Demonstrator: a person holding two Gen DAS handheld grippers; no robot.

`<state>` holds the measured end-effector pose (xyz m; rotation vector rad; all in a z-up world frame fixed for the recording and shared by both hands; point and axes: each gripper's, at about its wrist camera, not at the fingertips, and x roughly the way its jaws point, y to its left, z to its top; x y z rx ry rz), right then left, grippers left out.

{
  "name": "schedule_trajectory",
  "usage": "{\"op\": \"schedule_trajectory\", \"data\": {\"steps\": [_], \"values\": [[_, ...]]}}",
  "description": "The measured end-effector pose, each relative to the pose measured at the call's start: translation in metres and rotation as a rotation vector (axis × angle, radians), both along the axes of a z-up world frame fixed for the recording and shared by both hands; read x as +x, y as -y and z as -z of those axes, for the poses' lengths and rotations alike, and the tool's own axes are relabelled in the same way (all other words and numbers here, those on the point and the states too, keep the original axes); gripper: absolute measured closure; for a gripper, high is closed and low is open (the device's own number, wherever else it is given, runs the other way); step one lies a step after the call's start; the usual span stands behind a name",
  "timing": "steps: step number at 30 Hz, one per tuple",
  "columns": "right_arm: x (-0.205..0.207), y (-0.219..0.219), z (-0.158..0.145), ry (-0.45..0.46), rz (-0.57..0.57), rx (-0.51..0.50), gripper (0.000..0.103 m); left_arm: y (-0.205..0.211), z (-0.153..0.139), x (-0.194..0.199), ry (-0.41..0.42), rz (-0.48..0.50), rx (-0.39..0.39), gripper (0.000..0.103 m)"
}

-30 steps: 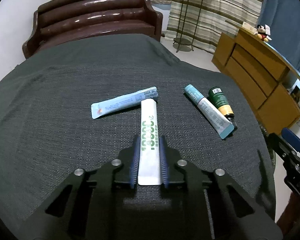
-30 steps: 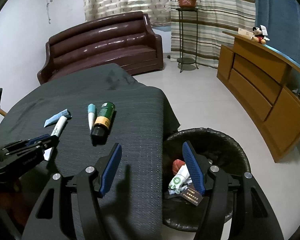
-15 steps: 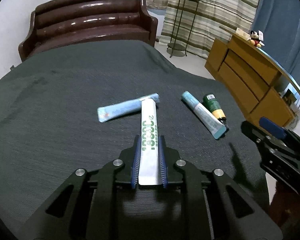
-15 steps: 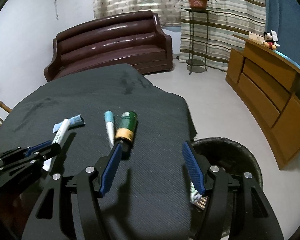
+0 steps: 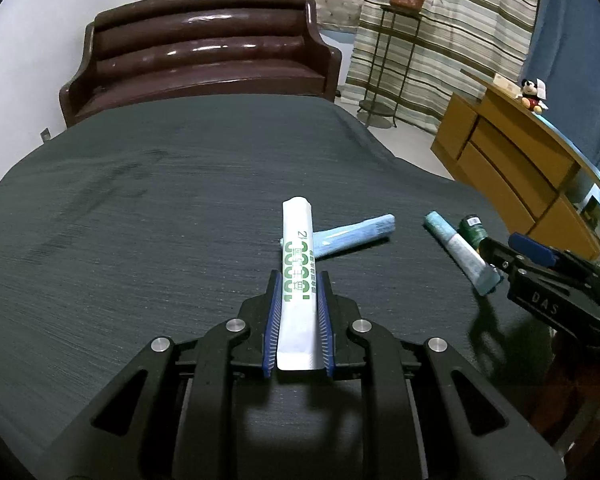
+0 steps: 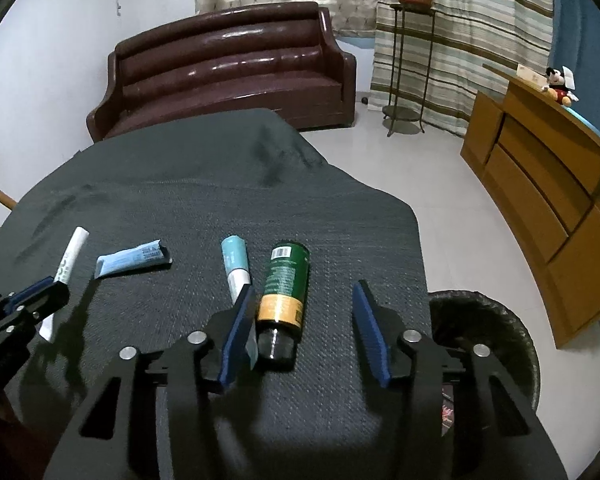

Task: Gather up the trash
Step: 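Grasp the white green-lettered tube with the left gripper while the right grasps the green can, then carry the white tube and green can over the bin with both grippers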

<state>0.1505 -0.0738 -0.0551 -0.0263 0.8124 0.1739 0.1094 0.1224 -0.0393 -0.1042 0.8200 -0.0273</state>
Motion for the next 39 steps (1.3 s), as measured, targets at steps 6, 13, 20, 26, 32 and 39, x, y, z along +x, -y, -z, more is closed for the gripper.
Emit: {"op": "schedule_trajectory", "data": {"steps": [6,13,20,26,32,39], "values": [[0.007,-0.008,0.004,-0.040,-0.019,-0.005,0.063,-0.005,0.003,0.002,-0.006,0.000,-0.010,0.086],[0.006,-0.013,0.009,-0.063,-0.038,-0.013,0.078,-0.006,0.007,0.002,-0.014,0.006,-0.016,0.086],[-0.003,-0.011,0.002,-0.032,-0.029,0.008,0.078,-0.003,0.007,-0.001,-0.006,0.016,-0.026,0.086],[-0.021,-0.001,-0.004,0.004,-0.027,0.028,0.078,0.012,0.003,-0.009,0.005,0.040,-0.029,0.086],[-0.037,0.018,-0.009,0.028,0.004,0.040,0.078,0.034,-0.002,-0.018,0.032,0.070,-0.011,0.086],[-0.055,0.044,-0.013,0.052,0.056,0.048,0.078,0.064,-0.008,-0.030,0.052,0.116,-0.012,0.086]]}}
